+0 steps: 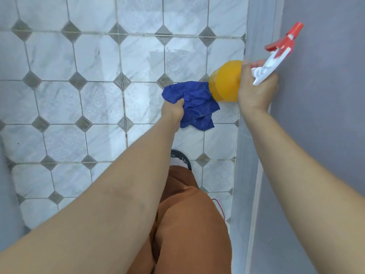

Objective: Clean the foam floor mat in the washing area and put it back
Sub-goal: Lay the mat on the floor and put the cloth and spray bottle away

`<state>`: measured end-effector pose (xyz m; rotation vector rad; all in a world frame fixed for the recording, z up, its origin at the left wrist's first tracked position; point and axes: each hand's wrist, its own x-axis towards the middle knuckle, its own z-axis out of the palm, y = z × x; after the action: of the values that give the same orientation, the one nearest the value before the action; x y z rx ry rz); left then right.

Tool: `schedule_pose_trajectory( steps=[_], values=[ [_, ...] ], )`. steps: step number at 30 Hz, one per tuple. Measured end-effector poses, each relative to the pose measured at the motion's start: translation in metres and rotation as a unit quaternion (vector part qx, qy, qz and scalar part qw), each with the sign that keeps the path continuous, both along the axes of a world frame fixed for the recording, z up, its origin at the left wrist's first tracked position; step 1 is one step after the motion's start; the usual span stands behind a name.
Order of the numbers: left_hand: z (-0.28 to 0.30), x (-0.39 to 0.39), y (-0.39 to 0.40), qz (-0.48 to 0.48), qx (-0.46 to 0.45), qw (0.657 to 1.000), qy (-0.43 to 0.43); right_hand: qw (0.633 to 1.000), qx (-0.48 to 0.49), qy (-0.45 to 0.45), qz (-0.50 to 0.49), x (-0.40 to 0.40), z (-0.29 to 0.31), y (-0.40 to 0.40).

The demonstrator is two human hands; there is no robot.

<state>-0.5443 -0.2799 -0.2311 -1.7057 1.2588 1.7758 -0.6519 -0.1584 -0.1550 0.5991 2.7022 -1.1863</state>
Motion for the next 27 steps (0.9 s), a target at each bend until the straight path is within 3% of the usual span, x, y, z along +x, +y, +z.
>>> schedule_pose_trajectory(
  steps=[6,10,15,19,22,27],
  values=[
    [0.084,0.01,-0.036,0.017,0.018,0.999,0.038,0.998,0.01,-0.016,0.057,0.007,0.079,-0.002],
    [0.19,0.011,-0.085,0.019,0.06,0.997,0.054,0.995,-0.006,-0.02,0.096,0.001,0.182,-0.028],
    [0.376,-0.013,-0.171,-0.162,-0.117,0.977,0.073,0.99,-0.065,-0.034,0.123,-0.031,0.365,-0.08],
    [0.546,-0.032,-0.246,-0.217,-0.211,0.948,0.098,0.977,-0.128,-0.017,0.167,-0.058,0.519,-0.13],
    [0.659,-0.055,-0.301,-0.287,-0.32,0.894,0.128,0.973,-0.149,0.024,0.176,-0.083,0.606,-0.167],
    [0.801,-0.115,-0.375,-0.401,-0.529,0.739,0.114,0.949,-0.205,0.104,0.214,-0.145,0.719,-0.232]
  ],
)
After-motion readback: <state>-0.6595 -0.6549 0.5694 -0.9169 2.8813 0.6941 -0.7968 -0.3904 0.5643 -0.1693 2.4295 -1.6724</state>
